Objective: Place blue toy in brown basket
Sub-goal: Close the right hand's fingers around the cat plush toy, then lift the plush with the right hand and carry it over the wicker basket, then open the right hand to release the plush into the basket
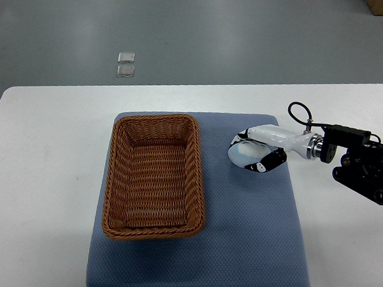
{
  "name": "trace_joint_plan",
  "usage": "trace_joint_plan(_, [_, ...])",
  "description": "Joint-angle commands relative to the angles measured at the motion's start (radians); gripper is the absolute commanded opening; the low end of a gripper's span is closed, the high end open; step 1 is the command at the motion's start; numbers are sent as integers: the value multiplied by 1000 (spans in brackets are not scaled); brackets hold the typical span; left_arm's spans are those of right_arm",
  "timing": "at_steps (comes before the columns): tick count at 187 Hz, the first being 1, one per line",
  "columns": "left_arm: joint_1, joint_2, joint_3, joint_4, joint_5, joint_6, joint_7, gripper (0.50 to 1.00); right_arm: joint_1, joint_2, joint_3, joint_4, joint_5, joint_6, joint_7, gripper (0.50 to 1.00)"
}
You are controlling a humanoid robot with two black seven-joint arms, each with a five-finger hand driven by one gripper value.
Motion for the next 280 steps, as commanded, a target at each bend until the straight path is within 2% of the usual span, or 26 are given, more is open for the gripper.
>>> trace_joint_plan(1, [-1, 0, -1, 0, 0, 0, 0, 1000, 14, -4, 7, 1, 2, -10, 0, 502])
trace_joint_plan(52, [-1, 0, 0, 0, 0, 0, 0, 1000, 141, 1, 10, 14, 22, -5, 11, 502])
trace_joint_plan(85, [-1, 0, 2, 0, 0, 0, 0, 1000, 226, 50, 2, 49, 22, 25, 14, 502])
trace_joint_plan(116, [-1, 0, 0, 0, 0, 0, 0, 1000, 281, 162, -7, 47, 23, 76, 14, 509])
trace_joint_plan(132, [-1, 0, 0, 0, 0, 0, 0, 1000, 290, 188, -19, 44, 23, 77, 14, 511])
trace_joint_plan(133, [-1, 0, 0, 0, 0, 0, 0, 1000, 302, 227, -45, 41, 22, 77, 15, 513])
trace_joint_plan(141, [-1, 0, -2, 0, 0, 0, 0, 1000, 310, 255, -68, 38, 20, 77, 15, 517])
trace_joint_plan(167, [-1, 0, -2, -2, 0, 0, 0, 1000, 326, 301, -119, 21, 20, 77, 17, 527])
trace_joint_plan(179, [-1, 0, -2, -5, 0, 0, 0, 1000, 324, 318, -131, 12, 18, 76, 17, 549])
trace_joint_plan(190, [-1, 0, 0, -8, 0, 0, 0, 1000, 321, 320, -134, 12, 18, 68, 17, 621])
trace_joint_plan(192, [-1, 0, 0, -8, 0, 0, 0, 1000, 321, 320, -134, 12, 18, 68, 17, 621])
trace_joint_plan(197, [-1, 0, 0, -9, 0, 0, 0, 1000, 318, 320, -134, 12, 20, 67, 17, 680])
trace_joint_plan(210, [-1, 0, 0, -9, 0, 0, 0, 1000, 313, 320, -134, 12, 20, 57, 15, 787])
trace_joint_plan(221, [-1, 0, 0, -11, 0, 0, 0, 1000, 310, 320, -134, 12, 22, 38, 17, 903])
trace_joint_plan(265, [-2, 0, 0, -11, 2, 0, 0, 1000, 290, 297, -117, 7, 23, -1, 12, 911])
trace_joint_plan(280, [-2, 0, 2, -11, 2, 0, 0, 1000, 278, 277, -113, -14, 29, -39, 11, 911])
